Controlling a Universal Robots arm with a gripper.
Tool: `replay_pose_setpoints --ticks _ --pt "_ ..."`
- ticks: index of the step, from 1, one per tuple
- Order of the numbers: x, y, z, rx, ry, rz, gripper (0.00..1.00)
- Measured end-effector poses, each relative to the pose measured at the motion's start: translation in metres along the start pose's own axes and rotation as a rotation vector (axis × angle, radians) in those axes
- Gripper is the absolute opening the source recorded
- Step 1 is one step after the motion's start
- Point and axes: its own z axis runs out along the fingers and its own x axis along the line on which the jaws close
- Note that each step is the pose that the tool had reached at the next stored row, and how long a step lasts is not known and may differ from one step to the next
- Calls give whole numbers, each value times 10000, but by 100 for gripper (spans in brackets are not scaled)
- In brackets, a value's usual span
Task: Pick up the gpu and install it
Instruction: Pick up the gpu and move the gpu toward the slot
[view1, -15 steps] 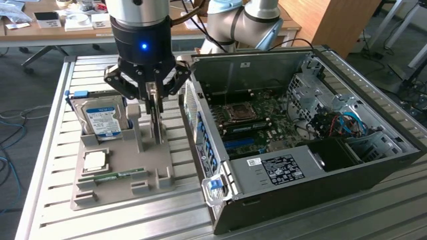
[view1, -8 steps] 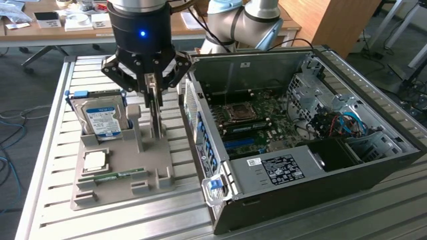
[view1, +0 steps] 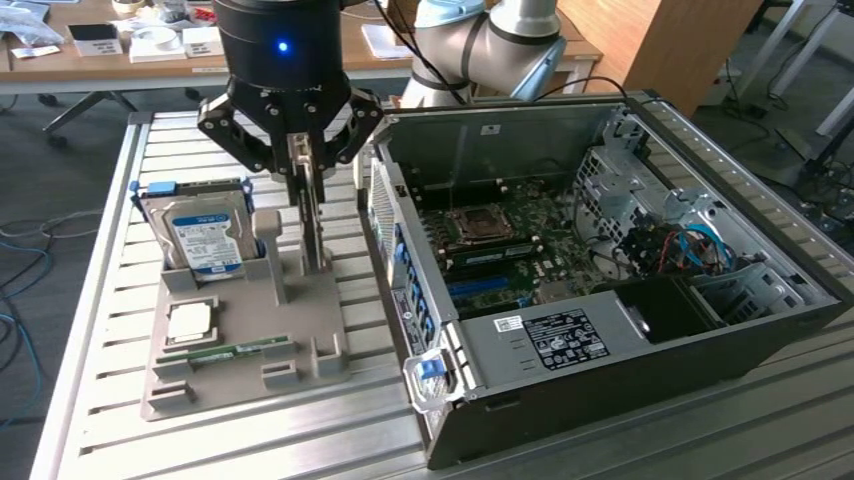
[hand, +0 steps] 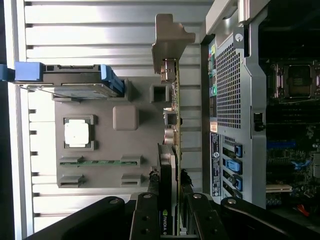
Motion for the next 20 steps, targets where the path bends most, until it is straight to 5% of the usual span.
replay_pose_setpoints --ticks 8,15,20 --pt "0 0 -7 3 2 0 27" --pt "-3 7 -146 -10 2 1 27" --pt "-5 8 -158 -12 1 1 27"
